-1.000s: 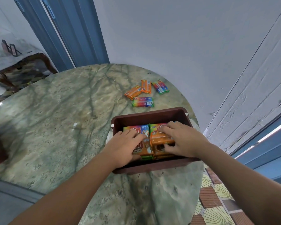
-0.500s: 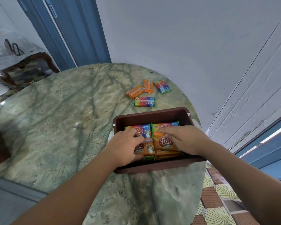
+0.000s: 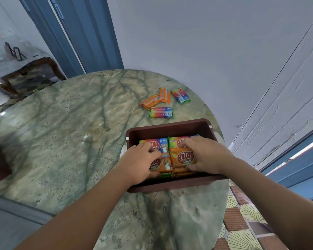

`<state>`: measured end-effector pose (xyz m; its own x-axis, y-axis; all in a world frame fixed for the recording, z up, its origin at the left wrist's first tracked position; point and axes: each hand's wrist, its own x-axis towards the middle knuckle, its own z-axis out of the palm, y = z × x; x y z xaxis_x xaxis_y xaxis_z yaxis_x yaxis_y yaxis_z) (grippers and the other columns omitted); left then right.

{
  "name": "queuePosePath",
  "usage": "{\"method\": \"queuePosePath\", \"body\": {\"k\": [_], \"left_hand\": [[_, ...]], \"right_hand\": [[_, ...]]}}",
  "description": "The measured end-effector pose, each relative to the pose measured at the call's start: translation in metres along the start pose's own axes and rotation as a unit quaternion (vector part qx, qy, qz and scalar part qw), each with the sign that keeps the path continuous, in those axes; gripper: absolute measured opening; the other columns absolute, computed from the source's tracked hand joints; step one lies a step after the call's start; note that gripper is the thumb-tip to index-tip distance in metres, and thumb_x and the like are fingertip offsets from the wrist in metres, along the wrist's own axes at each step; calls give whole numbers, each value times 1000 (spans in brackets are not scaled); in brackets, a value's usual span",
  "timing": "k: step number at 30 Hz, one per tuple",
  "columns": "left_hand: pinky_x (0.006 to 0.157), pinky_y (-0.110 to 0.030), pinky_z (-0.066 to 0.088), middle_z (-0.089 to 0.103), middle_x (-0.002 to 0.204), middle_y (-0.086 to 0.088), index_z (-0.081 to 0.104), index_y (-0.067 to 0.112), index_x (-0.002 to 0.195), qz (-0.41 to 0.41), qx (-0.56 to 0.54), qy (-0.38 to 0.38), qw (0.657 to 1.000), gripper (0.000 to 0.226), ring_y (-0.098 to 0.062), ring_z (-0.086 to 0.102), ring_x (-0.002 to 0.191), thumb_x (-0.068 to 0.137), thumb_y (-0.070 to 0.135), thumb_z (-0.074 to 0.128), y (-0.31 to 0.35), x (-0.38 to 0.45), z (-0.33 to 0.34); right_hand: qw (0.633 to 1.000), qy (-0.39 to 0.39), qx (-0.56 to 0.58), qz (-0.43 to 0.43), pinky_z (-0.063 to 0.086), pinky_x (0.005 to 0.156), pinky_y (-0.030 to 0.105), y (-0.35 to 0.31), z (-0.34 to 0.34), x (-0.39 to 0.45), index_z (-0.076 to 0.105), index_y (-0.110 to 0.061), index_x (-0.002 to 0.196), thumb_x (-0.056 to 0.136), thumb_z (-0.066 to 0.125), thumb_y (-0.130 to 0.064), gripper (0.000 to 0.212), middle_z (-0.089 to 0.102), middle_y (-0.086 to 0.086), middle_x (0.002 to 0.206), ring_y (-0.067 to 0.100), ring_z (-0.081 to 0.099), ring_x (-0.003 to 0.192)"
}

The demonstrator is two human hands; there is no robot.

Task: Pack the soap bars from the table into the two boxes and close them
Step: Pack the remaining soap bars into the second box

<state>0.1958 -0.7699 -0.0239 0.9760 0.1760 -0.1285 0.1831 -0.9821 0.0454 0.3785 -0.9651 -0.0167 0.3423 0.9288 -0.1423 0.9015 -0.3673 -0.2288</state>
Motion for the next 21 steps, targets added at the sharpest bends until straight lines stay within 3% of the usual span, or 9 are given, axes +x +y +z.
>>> {"method": "queuePosePath", "body": {"k": [5, 11, 13, 15, 18, 21], "left_hand": [[93, -34, 38, 46, 127, 7, 49, 42, 137, -1, 7, -3, 1000, 62, -16, 46, 117, 84, 69, 63, 1, 1, 1], [94, -33, 38, 45, 126, 7, 51, 42, 138, 1, 10, 7, 1000, 63, -17, 47, 116, 83, 72, 62, -1, 0, 2], [101, -35, 38, 40, 133, 5, 55, 41, 138, 0, -6, 32, 999, 69, -18, 44, 119, 81, 81, 55, 1, -3, 1], [114, -46, 32, 33, 144, -4, 57, 39, 139, -18, -11, 100, 995, 81, -26, 35, 130, 79, 92, 42, 5, -7, 0], [118, -60, 20, 25, 151, -17, 39, 33, 153, -98, -1, 177, 979, 94, -40, 22, 139, 81, 93, 29, 9, -9, 0], [119, -56, 19, 8, 157, -15, 11, 25, 159, -256, -108, 135, 951, 103, -40, 14, 146, 83, 88, 41, 4, -2, 0]], "right_hand": [[998, -9, -51, -23, 41, 104, 33, 0, 1, -1, 44, -38, 148, 76, 68, -69, 82, 42, -10, 132, 13, 41, 120], [997, -8, -70, -29, 41, 106, 36, 2, 8, 1, 41, -39, 147, 72, 58, -75, 84, 46, -10, 132, 14, 43, 123], [998, 12, -58, -27, 42, 105, 37, 1, 7, 0, 46, -38, 142, 75, 53, -76, 77, 46, -11, 127, 13, 43, 117], [998, 68, -9, -9, 44, 102, 39, 0, 5, 0, 52, -34, 133, 82, 49, -69, 62, 46, -10, 123, 11, 42, 111], [985, 158, 48, 45, 49, 100, 40, 4, 3, 2, 53, -27, 133, 91, 59, -46, 47, 46, -3, 125, 15, 42, 115], [982, 170, 36, 71, 49, 102, 41, 5, 6, 5, 50, -23, 141, 94, 62, -37, 50, 44, 3, 131, 22, 42, 122]]}}
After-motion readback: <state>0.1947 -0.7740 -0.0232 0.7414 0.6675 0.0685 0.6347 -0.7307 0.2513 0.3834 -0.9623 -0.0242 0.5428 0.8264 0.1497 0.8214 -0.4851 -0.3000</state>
